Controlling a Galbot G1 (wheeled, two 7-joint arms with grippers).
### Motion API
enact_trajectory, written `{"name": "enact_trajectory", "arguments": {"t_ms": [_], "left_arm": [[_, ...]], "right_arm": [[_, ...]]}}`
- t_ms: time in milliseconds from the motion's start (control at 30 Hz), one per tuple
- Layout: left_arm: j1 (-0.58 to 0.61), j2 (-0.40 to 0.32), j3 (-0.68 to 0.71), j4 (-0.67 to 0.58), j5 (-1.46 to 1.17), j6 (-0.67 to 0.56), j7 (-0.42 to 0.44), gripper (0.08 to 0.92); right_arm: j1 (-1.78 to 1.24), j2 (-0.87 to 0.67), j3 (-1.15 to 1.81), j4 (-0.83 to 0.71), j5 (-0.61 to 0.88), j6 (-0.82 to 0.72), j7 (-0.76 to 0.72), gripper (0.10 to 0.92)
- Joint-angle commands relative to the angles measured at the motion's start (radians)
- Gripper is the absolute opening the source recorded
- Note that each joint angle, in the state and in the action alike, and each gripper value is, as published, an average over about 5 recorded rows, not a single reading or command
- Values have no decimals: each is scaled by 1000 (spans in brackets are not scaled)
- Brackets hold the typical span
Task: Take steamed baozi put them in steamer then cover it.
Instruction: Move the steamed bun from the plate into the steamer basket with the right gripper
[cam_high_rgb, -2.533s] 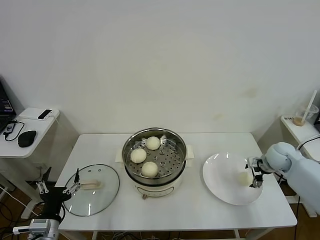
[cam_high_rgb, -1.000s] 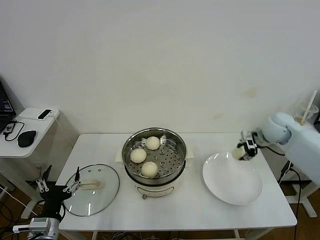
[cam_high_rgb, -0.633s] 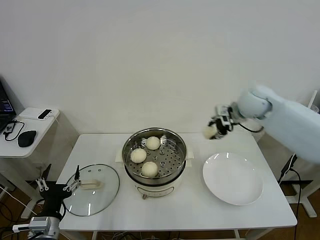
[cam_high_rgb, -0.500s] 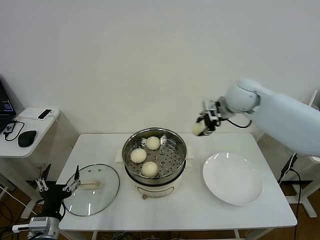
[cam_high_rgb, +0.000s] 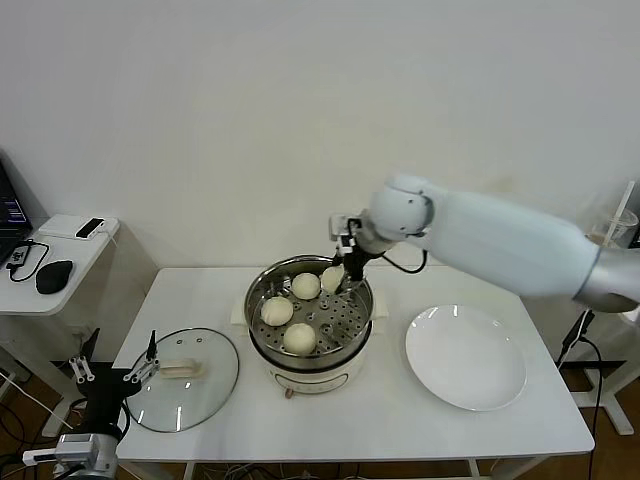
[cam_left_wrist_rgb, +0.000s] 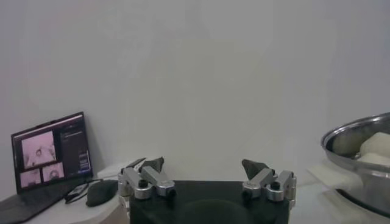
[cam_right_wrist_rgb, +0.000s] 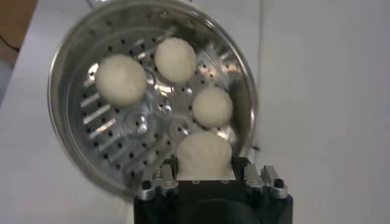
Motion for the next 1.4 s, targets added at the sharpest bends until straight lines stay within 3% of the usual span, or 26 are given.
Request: {"name": "enact_trajectory", "arguments": {"t_ms": [33,767,867,1133,1267,1400], "left_arm": [[-1,-1,0,3,0,0,-1,823],[0,-4,0,-1,-1,1,-2,823],[0,-5,-1,-2,-2,1,-2,823],[-1,-6,0,0,-2,1,-2,823],[-2,-5,-2,-1,-2,1,-2,823],[-3,-4,-4,-5,-2,0,-3,823]], "right_arm": [[-28,100,-53,-32,45,-70,49,569],[-96,69,-37,-63,-72,-59,18,574],[-92,59,-32,-53,-77,-58,14,611],[-55,-14,36,21,-62,-46,-4,801],[-51,-100,101,113,-20,-23,36,821],[-114,-200,183,213,33,-4,195,823]]}}
